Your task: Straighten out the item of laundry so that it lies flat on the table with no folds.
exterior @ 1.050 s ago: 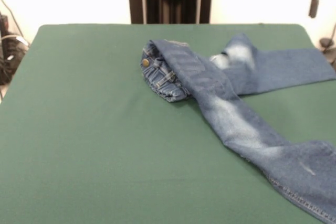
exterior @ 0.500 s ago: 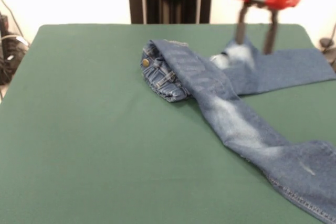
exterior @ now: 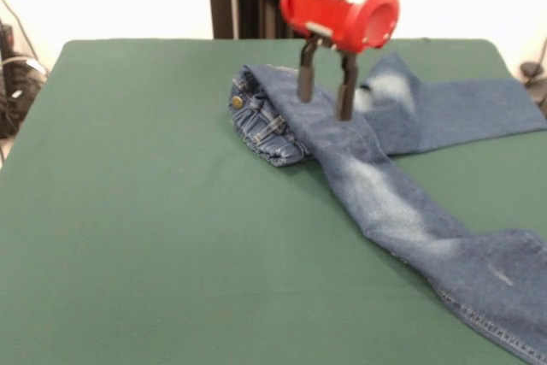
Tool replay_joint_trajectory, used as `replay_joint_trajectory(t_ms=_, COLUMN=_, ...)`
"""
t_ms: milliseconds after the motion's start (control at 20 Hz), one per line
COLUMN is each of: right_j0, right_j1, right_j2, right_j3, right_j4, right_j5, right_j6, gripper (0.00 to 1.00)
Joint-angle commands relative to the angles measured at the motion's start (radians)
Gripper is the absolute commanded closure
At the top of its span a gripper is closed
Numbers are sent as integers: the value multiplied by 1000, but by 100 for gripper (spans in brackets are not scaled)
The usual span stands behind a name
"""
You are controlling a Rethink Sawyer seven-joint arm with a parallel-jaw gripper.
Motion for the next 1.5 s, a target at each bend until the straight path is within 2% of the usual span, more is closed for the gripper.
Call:
replay_joint_trajectory(t_ms=50, right_j0=-32, right_j1=117, right_j2=215, right_j3=-1, right_j4=-94, right_j5=14, right_j6=-174, gripper=0)
replay_joint_trajectory(t_ms=450, right_j0=-41, right_j1=137, right_j2=239, right_j3=6, right_j4=-143, right_j5=16, right_j6=-109, gripper=0)
replay_joint_trajectory(t_ms=950, right_j0=-78, right_j1=245, right_j2=282, right_j3=-70, right_j4=-227, right_j5=-23, right_j6=-123, gripper=0)
replay_joint_trajectory(t_ms=1150, right_j0=-104, right_j1=253, right_j2=289, right_j3=-84, right_j4=-264, right_j5=-13, right_j6=-136, gripper=0)
replay_joint_trajectory(t_ms=1400, right_j0=-129, right_j1=226, right_j2=268, right_j3=-49, right_j4=-319, right_j5=-26, right_j6=-123, gripper=0)
replay_joint_trajectory(t_ms=1500, right_j0=-144, right_j1=245, right_j2=263, right_j3=-53, right_j4=-348, right_j5=-48, right_j6=-122, gripper=0)
